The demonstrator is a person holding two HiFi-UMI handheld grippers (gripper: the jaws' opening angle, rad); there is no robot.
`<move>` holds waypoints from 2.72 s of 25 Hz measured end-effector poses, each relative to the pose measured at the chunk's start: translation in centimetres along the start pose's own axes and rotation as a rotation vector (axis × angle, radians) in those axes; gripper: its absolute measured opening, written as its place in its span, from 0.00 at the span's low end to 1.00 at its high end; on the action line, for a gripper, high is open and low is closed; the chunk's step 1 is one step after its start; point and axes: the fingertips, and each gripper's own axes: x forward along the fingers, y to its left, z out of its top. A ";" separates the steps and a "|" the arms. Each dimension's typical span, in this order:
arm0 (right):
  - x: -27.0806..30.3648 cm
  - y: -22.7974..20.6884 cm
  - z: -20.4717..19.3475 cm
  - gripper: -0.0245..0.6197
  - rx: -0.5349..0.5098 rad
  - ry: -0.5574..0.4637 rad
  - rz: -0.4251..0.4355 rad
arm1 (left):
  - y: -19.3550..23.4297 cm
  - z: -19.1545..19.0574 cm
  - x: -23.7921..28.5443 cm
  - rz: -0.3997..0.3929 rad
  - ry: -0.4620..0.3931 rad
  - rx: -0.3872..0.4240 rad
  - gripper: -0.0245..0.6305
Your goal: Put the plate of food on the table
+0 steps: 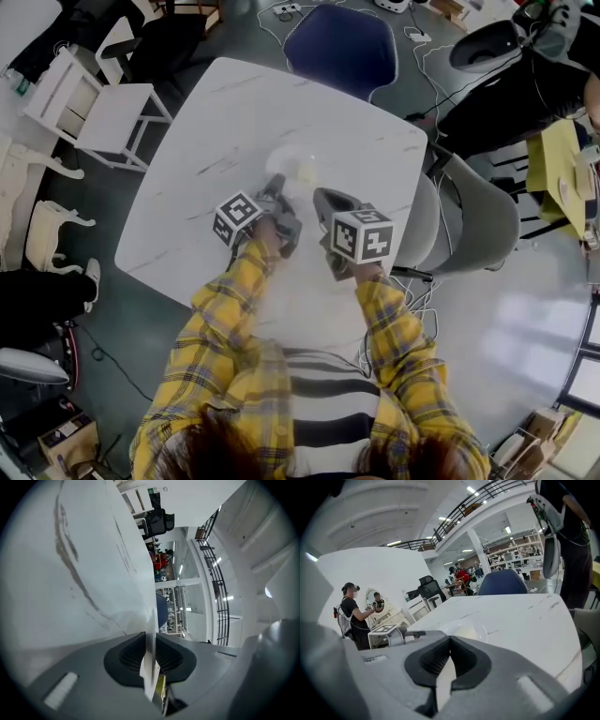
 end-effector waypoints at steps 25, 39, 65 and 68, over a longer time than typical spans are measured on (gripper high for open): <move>1.7 0.0 -1.0 0.03 0.031 0.033 0.023 | -0.3 0.5 0.0 0.107 0.077 0.250 0.35; 1.7 -0.4 -1.4 0.03 0.033 0.051 0.018 | -0.9 -1.1 0.1 0.186 0.239 0.702 0.39; 3.0 -0.3 -3.3 0.03 -0.008 0.111 0.003 | 1.1 0.2 -2.9 0.417 0.406 1.466 0.51; 3.0 -0.4 -3.7 0.03 -0.006 0.118 -0.002 | 1.1 -0.1 -3.0 0.384 0.396 1.448 0.38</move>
